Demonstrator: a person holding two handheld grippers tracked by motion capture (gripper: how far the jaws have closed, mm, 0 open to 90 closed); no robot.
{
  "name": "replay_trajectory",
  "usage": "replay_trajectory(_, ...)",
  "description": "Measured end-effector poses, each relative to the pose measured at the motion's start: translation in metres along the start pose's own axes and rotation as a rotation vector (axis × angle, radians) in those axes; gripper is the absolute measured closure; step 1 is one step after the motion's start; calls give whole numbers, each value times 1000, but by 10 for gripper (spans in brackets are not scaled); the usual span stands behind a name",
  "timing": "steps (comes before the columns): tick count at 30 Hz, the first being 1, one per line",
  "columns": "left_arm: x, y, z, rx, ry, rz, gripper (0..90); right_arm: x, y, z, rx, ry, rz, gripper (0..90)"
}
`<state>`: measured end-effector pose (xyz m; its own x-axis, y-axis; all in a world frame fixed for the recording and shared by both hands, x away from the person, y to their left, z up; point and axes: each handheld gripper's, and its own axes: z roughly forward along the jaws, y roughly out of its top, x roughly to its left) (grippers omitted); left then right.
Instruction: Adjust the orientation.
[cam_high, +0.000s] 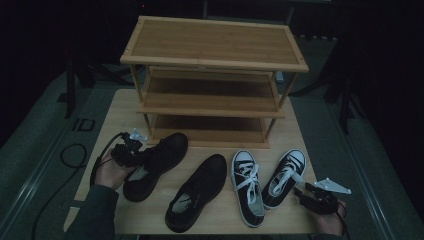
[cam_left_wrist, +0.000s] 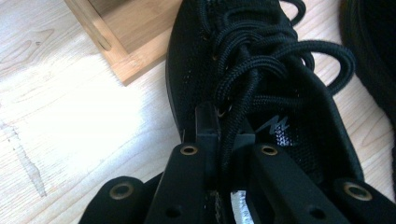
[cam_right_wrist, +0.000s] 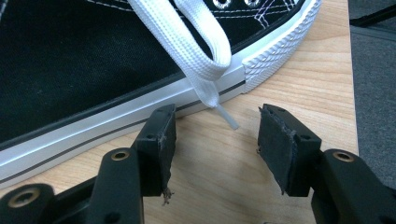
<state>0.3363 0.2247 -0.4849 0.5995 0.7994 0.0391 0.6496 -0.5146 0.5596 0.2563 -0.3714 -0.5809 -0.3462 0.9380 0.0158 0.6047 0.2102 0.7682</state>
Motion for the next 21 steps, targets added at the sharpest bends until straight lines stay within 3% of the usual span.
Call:
replay_trajectory(4, 3, 0, 0, -6, -13, -14, 841, 0, 0, 0, 0, 0, 0, 462)
replay_trajectory(7, 4, -1, -1, -9, -29, -49, 652, 0, 0, 0, 0, 0, 0, 462)
replay_trajectory(9, 5, -2, -3, -20, -44, -69, 581, 0, 0, 0, -1, 1, -1, 462)
replay_trajectory(13, 4, -3, -8, -24, -50, -80, 532, 0, 0, 0, 0, 1, -1, 462)
replay_trajectory(21, 4, -5, -18, -50, -47, -78, 515, 0, 0, 0, 1, -2, 0, 451)
